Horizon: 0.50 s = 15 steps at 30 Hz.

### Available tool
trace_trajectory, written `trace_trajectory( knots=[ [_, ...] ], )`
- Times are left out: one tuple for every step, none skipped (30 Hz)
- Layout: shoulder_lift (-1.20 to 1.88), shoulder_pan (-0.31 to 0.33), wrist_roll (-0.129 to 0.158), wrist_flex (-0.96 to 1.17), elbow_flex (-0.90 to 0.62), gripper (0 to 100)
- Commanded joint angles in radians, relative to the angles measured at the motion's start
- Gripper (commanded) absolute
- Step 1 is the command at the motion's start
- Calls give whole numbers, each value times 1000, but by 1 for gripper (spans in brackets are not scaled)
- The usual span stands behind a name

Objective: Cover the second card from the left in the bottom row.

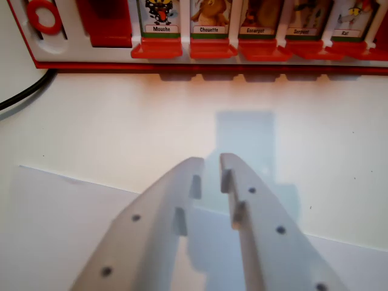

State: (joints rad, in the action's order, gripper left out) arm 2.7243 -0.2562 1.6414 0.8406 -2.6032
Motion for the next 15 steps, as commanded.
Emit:
trace_trajectory(
  knots=[
    [-55,-20,2,-97,5,3],
    [-74,-25,2,-120,-2,3],
    [-94,-28,3,-141,-5,3],
    [-114,-32,6,-161,-8,3],
    [-130,-35,8,-183,-14,3],
    [-149,-38,12,-207,-23,3],
    [-164,-41,18,-230,-31,3],
    [-186,-44,20,-253,-34,3],
    [-209,-46,21,-273,-35,3],
    [-232,-48,21,-298,-35,3],
    [-256,-49,23,-319,-35,3],
    [-279,-49,25,-344,-35,3],
    [-304,-49,29,-365,-35,3],
    [-330,-49,32,-390,-34,3],
    [-353,-49,34,-417,-34,3]
  ],
)
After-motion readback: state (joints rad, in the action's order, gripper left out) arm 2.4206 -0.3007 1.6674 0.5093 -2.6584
